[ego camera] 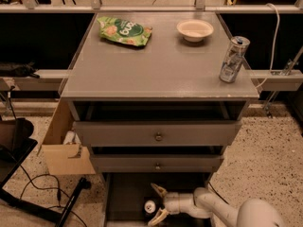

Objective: Place pepsi can into bottom drawer

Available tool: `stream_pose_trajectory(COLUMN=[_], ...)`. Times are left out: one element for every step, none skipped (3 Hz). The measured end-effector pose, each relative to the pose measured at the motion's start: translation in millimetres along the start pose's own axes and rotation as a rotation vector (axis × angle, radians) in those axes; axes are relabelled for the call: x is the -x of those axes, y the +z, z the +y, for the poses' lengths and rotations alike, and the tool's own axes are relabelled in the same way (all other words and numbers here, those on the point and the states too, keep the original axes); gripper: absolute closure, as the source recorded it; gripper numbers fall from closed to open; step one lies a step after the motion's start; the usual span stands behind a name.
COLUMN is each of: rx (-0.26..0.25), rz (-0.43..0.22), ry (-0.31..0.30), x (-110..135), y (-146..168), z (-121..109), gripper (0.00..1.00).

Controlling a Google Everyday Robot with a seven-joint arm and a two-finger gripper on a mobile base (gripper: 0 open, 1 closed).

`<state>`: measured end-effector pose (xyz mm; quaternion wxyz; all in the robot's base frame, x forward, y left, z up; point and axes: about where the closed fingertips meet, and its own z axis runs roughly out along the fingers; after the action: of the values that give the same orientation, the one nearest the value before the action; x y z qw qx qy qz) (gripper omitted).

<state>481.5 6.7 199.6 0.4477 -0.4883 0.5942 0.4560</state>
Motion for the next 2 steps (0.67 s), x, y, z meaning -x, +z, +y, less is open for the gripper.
stream_pose_trajectory(rx=[-0.001, -0.02], rz=[0.023, 0.073], ry=[-0.016, -0.067], x=[10.7, 40.0], y=[-5.4, -29.2], z=[4.3, 13.8], gripper=[0.0, 0.0])
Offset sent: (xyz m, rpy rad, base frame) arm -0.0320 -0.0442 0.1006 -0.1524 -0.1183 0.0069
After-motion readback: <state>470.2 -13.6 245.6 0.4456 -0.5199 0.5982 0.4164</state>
